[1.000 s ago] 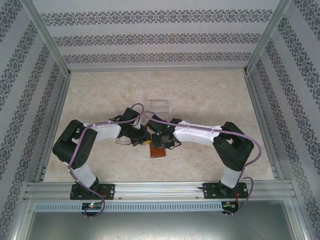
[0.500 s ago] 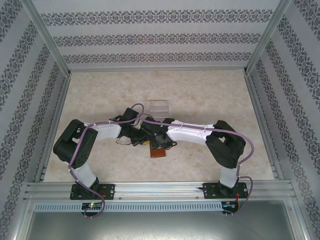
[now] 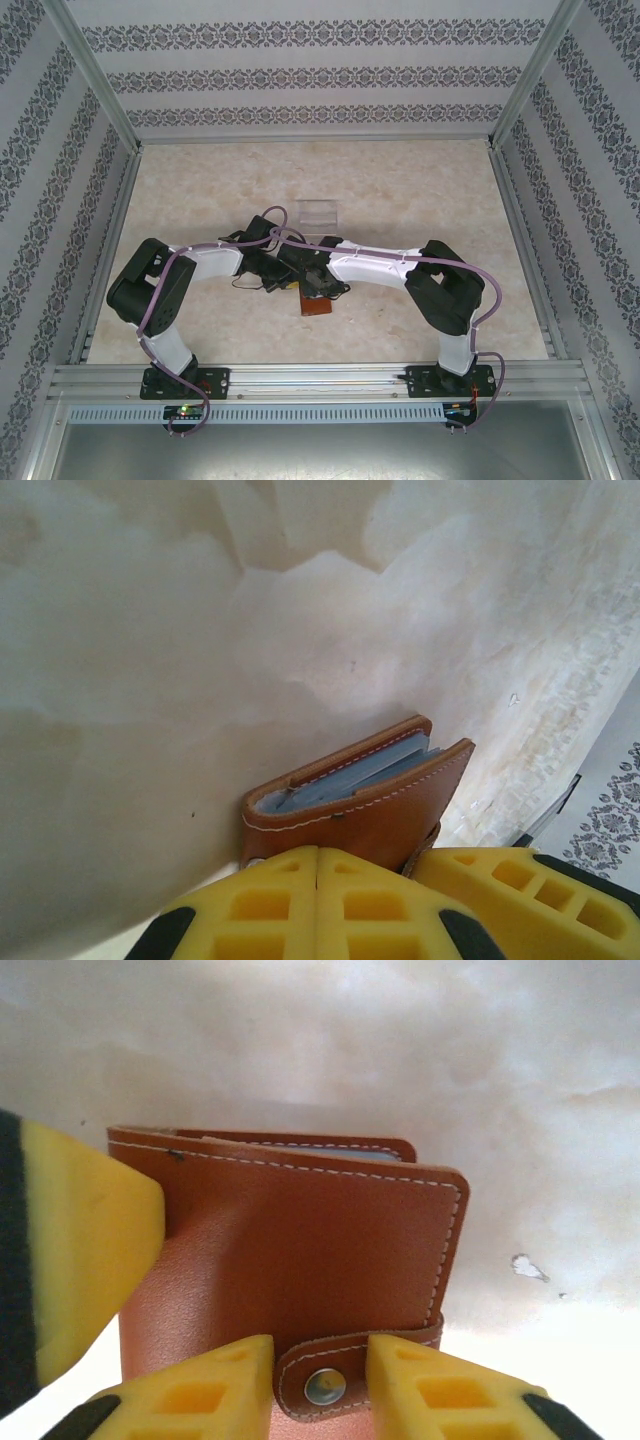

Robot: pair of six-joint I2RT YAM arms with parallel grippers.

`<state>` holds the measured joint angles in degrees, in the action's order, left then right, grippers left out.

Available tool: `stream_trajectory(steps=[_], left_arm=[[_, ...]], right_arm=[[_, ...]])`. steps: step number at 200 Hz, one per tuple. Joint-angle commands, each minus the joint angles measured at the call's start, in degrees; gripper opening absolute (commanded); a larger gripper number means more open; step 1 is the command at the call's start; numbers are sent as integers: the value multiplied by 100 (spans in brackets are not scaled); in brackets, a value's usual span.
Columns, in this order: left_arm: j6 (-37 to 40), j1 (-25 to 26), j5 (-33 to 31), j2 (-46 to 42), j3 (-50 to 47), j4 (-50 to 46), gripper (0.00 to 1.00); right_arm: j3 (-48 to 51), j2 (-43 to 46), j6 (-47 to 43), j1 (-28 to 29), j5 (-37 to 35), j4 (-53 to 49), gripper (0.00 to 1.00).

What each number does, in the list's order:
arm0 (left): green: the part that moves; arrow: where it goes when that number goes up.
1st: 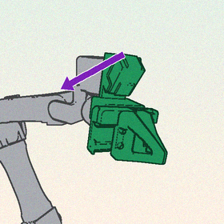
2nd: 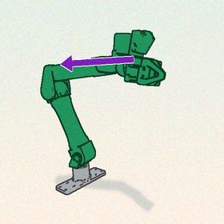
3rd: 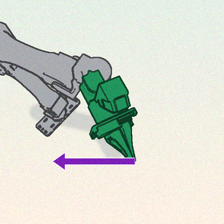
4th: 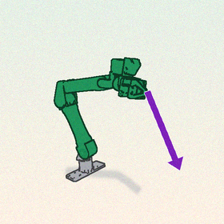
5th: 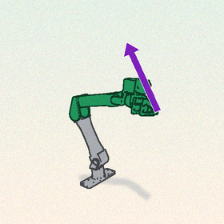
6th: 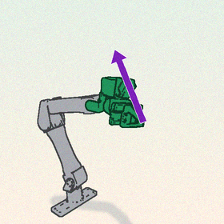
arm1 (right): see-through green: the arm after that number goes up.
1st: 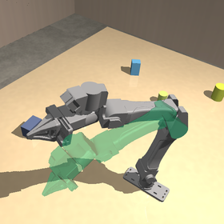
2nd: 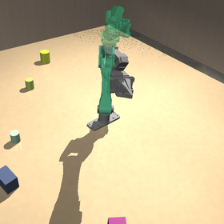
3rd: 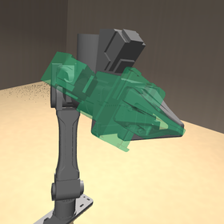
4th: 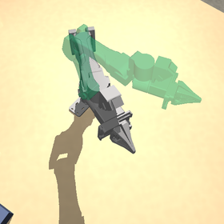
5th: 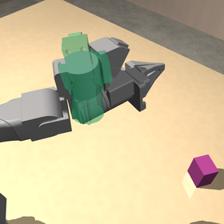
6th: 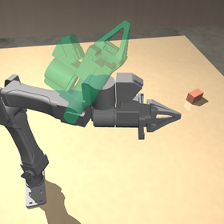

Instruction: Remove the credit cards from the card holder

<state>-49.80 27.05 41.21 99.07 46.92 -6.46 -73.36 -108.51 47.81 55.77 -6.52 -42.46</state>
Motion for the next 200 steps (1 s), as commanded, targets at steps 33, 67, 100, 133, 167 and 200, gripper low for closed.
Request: stream_trajectory(steps=[33, 67, 100, 133, 167, 200], left_arm=[[176, 78, -281, 357, -68, -365, 0], [201, 65, -293, 394, -62, -389, 0], [311, 43, -353, 386, -2, -596, 0], [478, 32, -586, 294, 179, -1021, 0], [668, 59, -782, 221, 562, -1542, 2], [794, 115, -1153, 24, 952, -2133, 11]], right_arm=[[19, 198, 52, 24, -364, -399, 21], [183, 535, 50, -103, -350, -358, 14], [411, 772, -3, -266, -271, -314, 13], [765, 1009, -13, -451, -155, -140, 13], [1334, 1257, 72, -698, 313, 437, 12], [1843, 1469, 146, -930, 705, 1066, 13]])
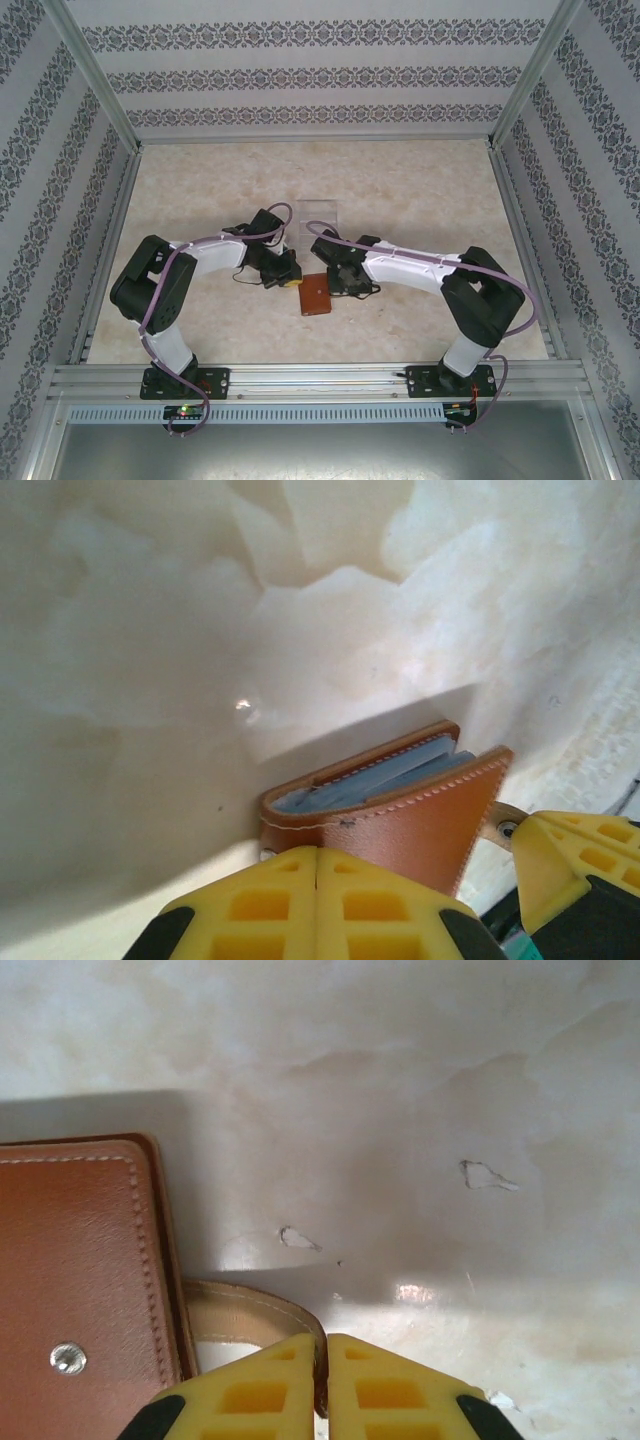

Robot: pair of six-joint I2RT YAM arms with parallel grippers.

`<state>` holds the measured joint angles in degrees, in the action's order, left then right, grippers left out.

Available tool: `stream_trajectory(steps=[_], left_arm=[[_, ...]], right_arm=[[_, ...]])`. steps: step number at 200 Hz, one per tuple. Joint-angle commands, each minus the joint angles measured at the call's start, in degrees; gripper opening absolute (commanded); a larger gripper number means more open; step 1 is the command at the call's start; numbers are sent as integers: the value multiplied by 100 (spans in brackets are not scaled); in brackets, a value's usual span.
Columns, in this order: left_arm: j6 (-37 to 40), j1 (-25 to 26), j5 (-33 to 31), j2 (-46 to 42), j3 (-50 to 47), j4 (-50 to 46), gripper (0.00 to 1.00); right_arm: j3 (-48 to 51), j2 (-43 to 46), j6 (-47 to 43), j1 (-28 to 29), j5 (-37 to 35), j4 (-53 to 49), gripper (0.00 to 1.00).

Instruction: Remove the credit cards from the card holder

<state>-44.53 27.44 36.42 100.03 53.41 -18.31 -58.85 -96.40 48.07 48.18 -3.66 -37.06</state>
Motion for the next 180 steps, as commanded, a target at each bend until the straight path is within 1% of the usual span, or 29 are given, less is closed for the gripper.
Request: stream_trajectory(steps=[1, 17, 32, 49, 63, 85, 101, 102, 105, 114, 145, 164, 180], left_arm=[[264, 77, -686, -85, 311, -961, 11], [303, 120, -886, -174, 518, -1238, 16], [321, 235, -1161, -220, 749, -1550, 28], [305, 427, -1277, -154, 1005, -1789, 37], [278, 640, -1431, -62, 1239, -2024, 42], [237, 1012, -1911, 137, 1665, -2479, 48], [177, 1219, -2227, 288, 1916, -2762, 57], [171, 1219, -2249, 297, 1926, -2777, 60], [163, 1260, -2304, 310, 1973, -2827, 64], [133, 1352, -2463, 400, 2092, -2975, 69], [-14, 1645, -2668, 614, 2347, -3200, 74], [-112, 1800, -2658, 783, 2435, -3203, 83], [-160, 1908, -2686, 964, 2585, -3280, 84]], right_arm=[[392, 258, 119, -171, 418, 526, 13], [748, 409, 174, -365, 846, 1058, 14], [1033, 507, 235, -515, 1189, 1463, 16], [1277, 564, 267, -647, 1441, 1753, 19], [1452, 629, 268, -737, 1574, 1908, 22], [1748, 777, 280, -880, 1740, 2157, 24], [1930, 846, 241, -1000, 1858, 2296, 24], [1930, 846, 241, -1000, 1858, 2296, 24], [1969, 854, 233, -1033, 1907, 2335, 24], [2059, 862, 235, -1092, 1994, 2437, 23], [2341, 903, 227, -1270, 2333, 2796, 19], [2459, 878, 205, -1381, 2508, 2950, 18], [2523, 847, 190, -1442, 2624, 3050, 17]])
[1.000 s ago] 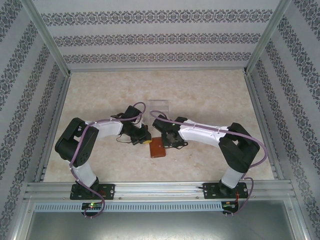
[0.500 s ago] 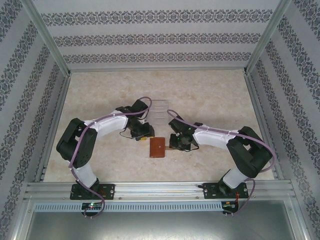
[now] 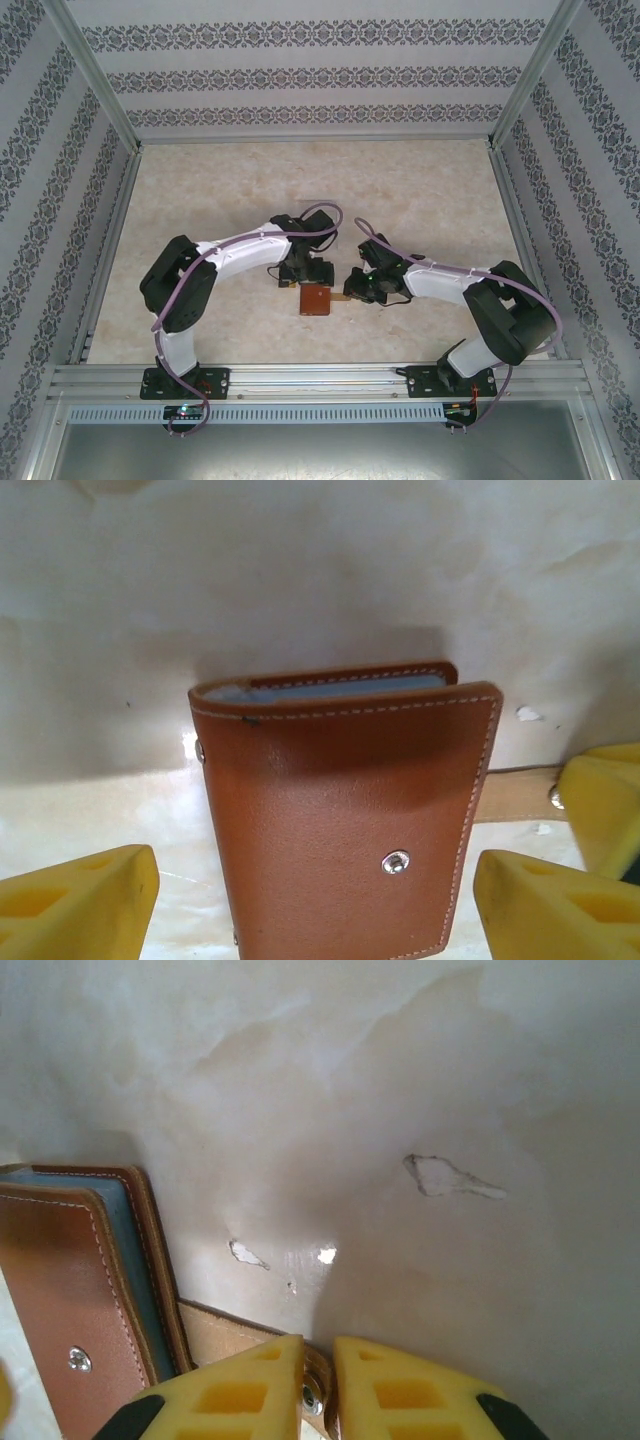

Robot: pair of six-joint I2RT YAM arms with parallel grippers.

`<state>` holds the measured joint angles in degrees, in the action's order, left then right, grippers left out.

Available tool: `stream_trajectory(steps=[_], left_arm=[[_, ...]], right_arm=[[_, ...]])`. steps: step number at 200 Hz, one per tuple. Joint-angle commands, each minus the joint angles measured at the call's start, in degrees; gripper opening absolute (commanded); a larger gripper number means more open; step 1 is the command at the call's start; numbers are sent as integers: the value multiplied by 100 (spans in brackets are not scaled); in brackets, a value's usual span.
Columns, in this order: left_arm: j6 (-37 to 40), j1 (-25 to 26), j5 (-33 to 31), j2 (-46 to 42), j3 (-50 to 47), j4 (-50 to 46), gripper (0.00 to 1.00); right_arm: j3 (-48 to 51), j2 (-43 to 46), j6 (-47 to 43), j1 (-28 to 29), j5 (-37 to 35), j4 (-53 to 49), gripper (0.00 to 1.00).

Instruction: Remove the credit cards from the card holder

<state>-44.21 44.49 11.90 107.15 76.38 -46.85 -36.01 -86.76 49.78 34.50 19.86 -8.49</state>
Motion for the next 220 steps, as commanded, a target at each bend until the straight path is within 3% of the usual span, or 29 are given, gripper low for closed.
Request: stream_trajectory(steps=[1, 88, 172, 220], left_arm=[[-193, 210, -237, 266, 293, -428, 84], [-254, 421, -453, 892, 685, -718, 88], [-279, 420, -1093, 238, 767, -1124, 84], [-255, 368, -1224, -100, 544, -1129, 75]], right_arm=[[241, -115, 17, -74, 281, 200, 17], [418, -193, -84, -233, 493, 376, 17], [458, -173, -186, -303, 462, 257, 16], [396, -89, -226, -312, 375, 52, 16]])
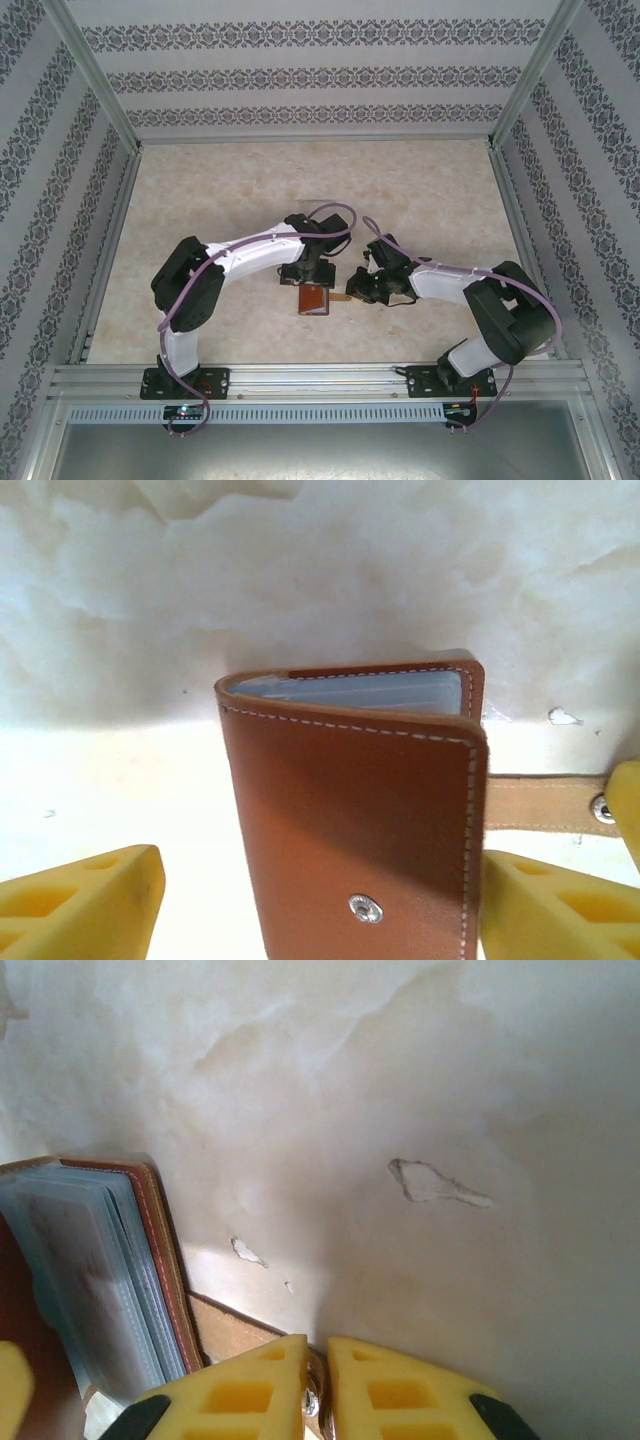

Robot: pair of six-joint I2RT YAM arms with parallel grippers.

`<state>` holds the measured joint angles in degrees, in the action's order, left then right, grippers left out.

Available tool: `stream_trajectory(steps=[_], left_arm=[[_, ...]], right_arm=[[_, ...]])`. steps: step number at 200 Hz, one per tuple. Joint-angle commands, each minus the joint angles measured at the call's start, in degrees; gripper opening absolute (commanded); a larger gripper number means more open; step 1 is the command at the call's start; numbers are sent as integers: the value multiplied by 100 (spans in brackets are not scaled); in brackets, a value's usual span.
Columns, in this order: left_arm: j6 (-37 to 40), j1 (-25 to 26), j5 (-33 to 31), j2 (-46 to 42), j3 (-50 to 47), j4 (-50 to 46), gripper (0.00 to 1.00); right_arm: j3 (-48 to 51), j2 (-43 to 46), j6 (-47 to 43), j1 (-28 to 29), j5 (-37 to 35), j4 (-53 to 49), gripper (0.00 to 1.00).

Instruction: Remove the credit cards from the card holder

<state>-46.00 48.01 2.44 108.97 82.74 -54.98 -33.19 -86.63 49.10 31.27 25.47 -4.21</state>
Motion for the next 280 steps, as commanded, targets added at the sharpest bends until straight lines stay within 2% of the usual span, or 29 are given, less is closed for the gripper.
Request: stream_trajectory(steps=[1, 52, 109, 140, 169, 220, 241, 261, 280], left_arm=[[-76, 16, -278, -298, -101, -318, 74], [19, -236, -396, -834, -605, -194, 56], [179, -704, 267, -1243, -1510, 708, 33], [359, -913, 442, -1418, -1907, 1075, 18], [404, -1106, 906, -1549, -2282, 1639, 7], [138, -1211, 1315, -1836, -2685, 2348, 1], [111, -1211, 1381, -1853, -2703, 2360, 0], [148, -1215, 1367, -1861, -2639, 2266, 0], [144, -1215, 1387, -1895, -2609, 2246, 0]], right_arm=[[108, -101, -161, 11, -194, -382, 16], [14, -123, -184, 25, -335, -594, 16], [-243, -126, -155, 160, -588, -978, 16], [-554, -52, -246, 377, -1199, -1611, 18], [-914, 75, -278, 574, -1701, -2207, 22], [-1769, 536, -261, 949, -2656, -3429, 34], [-2150, 645, -211, 1156, -2944, -3808, 37], [-2297, 682, -143, 1261, -2790, -3705, 37], [-2247, 599, -21, 1282, -2200, -3269, 37]])
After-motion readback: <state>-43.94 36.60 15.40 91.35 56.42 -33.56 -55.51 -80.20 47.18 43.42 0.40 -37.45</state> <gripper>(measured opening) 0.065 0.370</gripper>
